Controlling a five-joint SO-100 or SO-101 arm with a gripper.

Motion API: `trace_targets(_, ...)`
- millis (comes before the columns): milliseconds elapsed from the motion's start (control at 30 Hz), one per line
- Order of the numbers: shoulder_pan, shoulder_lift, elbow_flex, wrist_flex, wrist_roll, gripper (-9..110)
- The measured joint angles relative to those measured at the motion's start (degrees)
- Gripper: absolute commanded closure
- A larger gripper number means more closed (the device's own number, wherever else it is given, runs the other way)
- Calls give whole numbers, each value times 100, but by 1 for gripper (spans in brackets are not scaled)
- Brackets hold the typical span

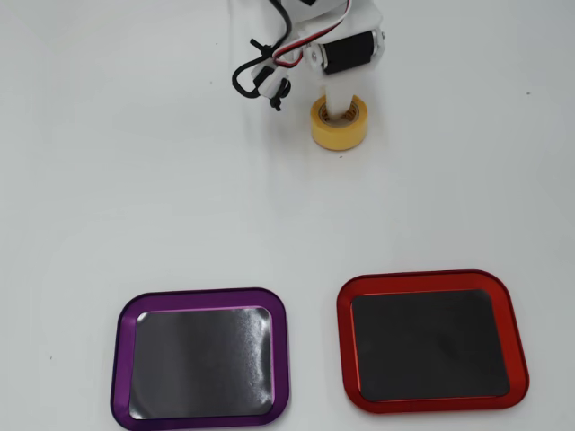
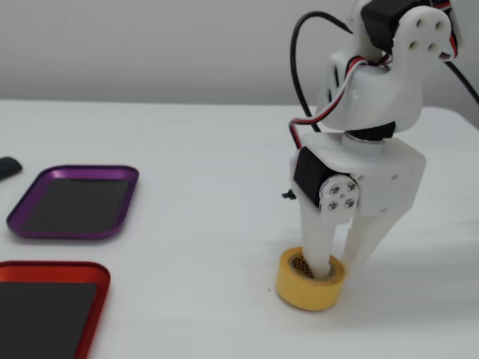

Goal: Grasp a tape and put it in the right purple dish.

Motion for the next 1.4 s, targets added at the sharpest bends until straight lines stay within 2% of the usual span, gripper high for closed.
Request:
trace_targets(167, -105, 1187, -334, 536, -9, 102)
trace_targets(400, 167, 3735, -211, 396, -325, 102)
trace_targets(500, 686, 4342, 404, -360, -1046, 102)
trace_targets(633, 1503, 4377, 1617, -2250, -1784, 102)
trace_targets(767, 1811, 4034, 2505, -4078, -1978, 102)
trace_targets(933, 1837, 2979, 2408, -5019, -1995, 102)
trace_targets(1033, 1916, 2083, 1863, -5124, -1951, 102)
trace_targets(1167, 1863, 791, 747, -5106, -1397, 102)
trace_targets(1400, 1907, -1160, -1397, -4096, -721, 102)
